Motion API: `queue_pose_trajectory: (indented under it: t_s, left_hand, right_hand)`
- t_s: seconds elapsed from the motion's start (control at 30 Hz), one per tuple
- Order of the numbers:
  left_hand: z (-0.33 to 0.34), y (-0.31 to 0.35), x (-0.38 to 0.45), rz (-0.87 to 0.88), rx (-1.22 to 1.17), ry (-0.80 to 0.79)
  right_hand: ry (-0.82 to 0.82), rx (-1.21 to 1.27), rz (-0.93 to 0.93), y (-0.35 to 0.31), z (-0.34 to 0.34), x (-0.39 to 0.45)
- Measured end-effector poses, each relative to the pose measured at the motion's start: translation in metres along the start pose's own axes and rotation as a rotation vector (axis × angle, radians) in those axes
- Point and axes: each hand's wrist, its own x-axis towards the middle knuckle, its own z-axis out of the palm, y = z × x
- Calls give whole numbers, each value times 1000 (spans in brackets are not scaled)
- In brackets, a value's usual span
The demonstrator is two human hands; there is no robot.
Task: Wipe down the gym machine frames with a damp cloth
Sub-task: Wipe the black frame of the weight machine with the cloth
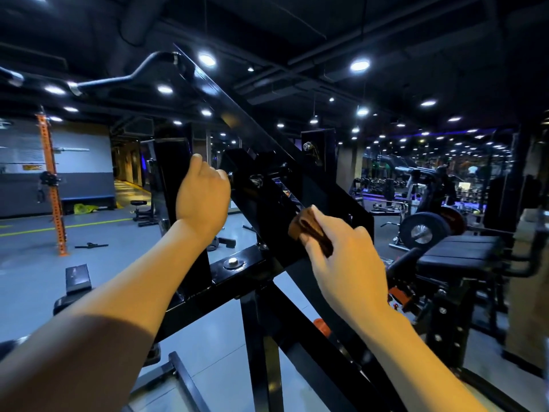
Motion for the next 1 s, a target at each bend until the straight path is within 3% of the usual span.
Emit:
queue_pose_trajectory:
  t_s: [0.27,0.43,0.6,0.77,0.93,1.0]
  left_hand:
    - [0,2,-1,-6,48,-32]
    - [-3,1,-1,6,37,-36]
    - [-4,1,-1,10,48,-34]
    - [-2,2,1,20,64,-28]
    - [0,4,-1,5,70,-18]
    - [0,4,-1,20,60,-7]
  right_hand:
    - [36,-5,104,5,3,12]
    - [-29,-117,-85,-8,0,-9]
    - [0,-58,75,2,8,21]
    - [-62,-99,-97,-6,6,15]
    - [-42,-71,63,10,8,37]
    - [-45,-122,-7,-7,15,44]
